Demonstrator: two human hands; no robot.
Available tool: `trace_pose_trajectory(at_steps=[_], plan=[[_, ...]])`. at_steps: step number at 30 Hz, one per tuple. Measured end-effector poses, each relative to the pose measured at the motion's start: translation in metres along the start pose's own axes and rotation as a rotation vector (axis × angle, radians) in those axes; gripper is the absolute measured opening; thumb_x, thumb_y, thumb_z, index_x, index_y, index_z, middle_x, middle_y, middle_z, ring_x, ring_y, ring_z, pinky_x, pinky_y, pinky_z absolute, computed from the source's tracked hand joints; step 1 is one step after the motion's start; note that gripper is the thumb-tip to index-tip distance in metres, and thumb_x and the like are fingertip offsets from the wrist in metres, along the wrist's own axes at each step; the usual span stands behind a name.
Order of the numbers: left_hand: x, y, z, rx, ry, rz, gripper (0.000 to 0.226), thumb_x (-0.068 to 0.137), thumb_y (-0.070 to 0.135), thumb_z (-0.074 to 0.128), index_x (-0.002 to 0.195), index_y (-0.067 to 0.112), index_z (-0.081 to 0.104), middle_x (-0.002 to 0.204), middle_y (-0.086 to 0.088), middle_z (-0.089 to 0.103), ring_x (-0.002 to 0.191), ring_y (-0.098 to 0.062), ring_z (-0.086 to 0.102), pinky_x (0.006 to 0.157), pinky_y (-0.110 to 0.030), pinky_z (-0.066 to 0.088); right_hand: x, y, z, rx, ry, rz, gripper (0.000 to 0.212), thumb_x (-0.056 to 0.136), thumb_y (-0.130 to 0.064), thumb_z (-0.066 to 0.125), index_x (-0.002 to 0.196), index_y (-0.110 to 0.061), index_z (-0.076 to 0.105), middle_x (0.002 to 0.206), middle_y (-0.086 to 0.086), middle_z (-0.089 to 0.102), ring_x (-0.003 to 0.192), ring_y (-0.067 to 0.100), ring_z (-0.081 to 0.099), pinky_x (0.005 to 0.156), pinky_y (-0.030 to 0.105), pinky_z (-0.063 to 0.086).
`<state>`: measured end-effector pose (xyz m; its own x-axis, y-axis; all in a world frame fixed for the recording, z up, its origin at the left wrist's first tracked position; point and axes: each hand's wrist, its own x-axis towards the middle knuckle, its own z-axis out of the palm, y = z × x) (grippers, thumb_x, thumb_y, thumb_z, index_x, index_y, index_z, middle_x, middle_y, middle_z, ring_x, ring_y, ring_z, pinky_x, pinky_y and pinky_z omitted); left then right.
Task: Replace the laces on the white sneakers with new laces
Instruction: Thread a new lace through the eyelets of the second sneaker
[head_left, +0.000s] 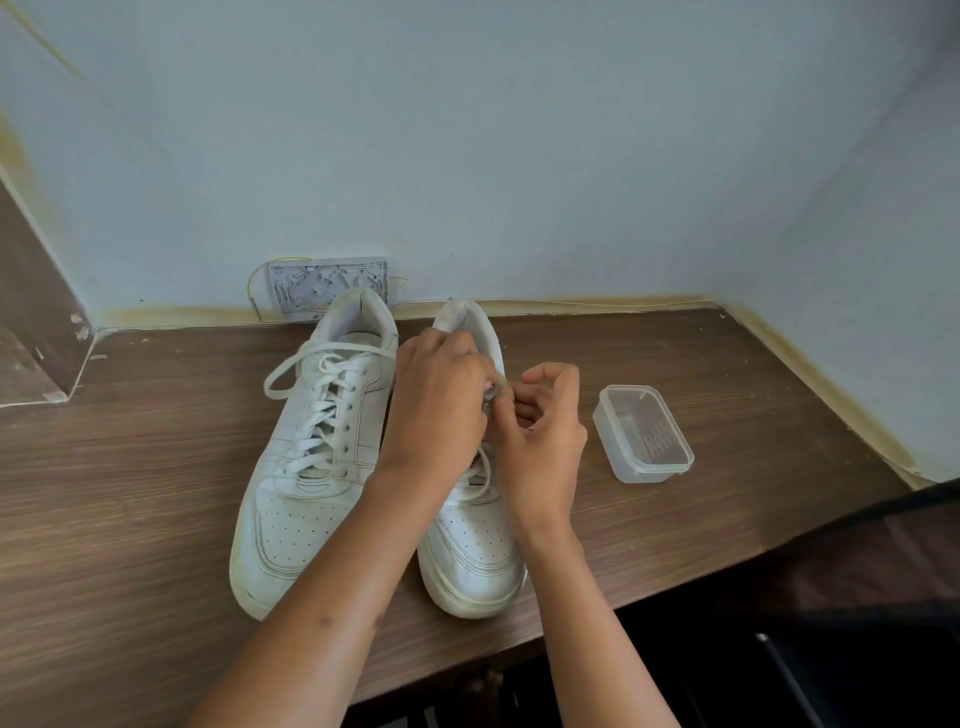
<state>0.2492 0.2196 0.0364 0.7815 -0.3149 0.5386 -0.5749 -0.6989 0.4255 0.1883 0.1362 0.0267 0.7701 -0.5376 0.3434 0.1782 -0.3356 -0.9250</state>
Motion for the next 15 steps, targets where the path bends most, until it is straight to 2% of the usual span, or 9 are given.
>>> trace_pose_trajectory(at_steps=[3, 5, 8, 11, 13, 15], plan=[[-0.001, 0.002, 0.002, 0.033, 0.049, -0.013, 0.028, 0.065, -0.002, 0.08, 0.072, 0.024, 0.073, 0.072, 0.003, 0.06, 0.085, -0.027, 0.058, 0.085, -0.031, 0.027, 0.001, 0.0, 0.0, 0.011, 0.002, 0.013, 0.022, 0.092, -0.014, 0.067, 0.099, -0.019, 0.046, 0.079, 0.001, 0.068, 0.072, 0.011, 0.067, 0.066, 0.02, 0.053], [-0.003, 0.002, 0.002, 0.003, 0.086, -0.001, 0.034, 0.065, -0.001, 0.081, 0.088, 0.023, 0.075, 0.071, 0.005, 0.063, 0.084, -0.026, 0.061, 0.087, -0.031, 0.026, 0.0, -0.001, 0.0, 0.017, -0.002, 0.015, 0.022, 0.092, -0.015, 0.067, 0.099, -0.019, 0.047, 0.08, 0.001, 0.069, 0.073, 0.01, 0.068, 0.067, 0.019, 0.053], [-0.001, 0.0, -0.001, -0.139, 0.075, -0.023, 0.055, 0.071, -0.002, 0.079, 0.117, 0.023, 0.065, 0.071, 0.01, 0.064, 0.084, -0.016, 0.061, 0.091, -0.026, 0.026, -0.001, -0.001, 0.0, 0.02, 0.017, 0.035, 0.015, 0.095, -0.012, 0.061, 0.105, -0.017, 0.053, 0.084, -0.001, 0.07, 0.076, 0.006, 0.068, 0.066, 0.013, 0.049], [0.001, -0.007, -0.005, -0.236, 0.033, -0.02, 0.061, 0.075, -0.001, 0.077, 0.125, 0.03, 0.059, 0.073, 0.014, 0.062, 0.083, -0.003, 0.055, 0.099, -0.021, 0.021, 0.004, 0.002, -0.004, -0.001, 0.026, 0.087, 0.012, 0.097, -0.012, 0.059, 0.108, -0.014, 0.065, 0.086, -0.006, 0.072, 0.078, 0.002, 0.068, 0.068, 0.014, 0.051], [0.001, -0.011, -0.006, -0.276, 0.007, -0.011, 0.06, 0.08, 0.005, 0.076, 0.129, 0.035, 0.058, 0.075, 0.017, 0.064, 0.087, 0.003, 0.054, 0.108, -0.024, 0.016, 0.008, 0.006, -0.006, -0.055, -0.007, 0.099, 0.011, 0.096, -0.014, 0.062, 0.102, -0.016, 0.071, 0.084, -0.008, 0.073, 0.08, 0.003, 0.069, 0.071, 0.018, 0.054], [0.001, -0.015, -0.007, -0.301, -0.023, -0.008, 0.052, 0.087, 0.013, 0.071, 0.131, 0.037, 0.057, 0.078, 0.02, 0.066, 0.094, 0.005, 0.055, 0.115, -0.034, 0.012, 0.011, 0.008, -0.007, -0.098, -0.027, 0.096, 0.009, 0.094, -0.014, 0.065, 0.099, -0.016, 0.072, 0.085, -0.009, 0.072, 0.08, 0.002, 0.067, 0.071, 0.016, 0.053]])
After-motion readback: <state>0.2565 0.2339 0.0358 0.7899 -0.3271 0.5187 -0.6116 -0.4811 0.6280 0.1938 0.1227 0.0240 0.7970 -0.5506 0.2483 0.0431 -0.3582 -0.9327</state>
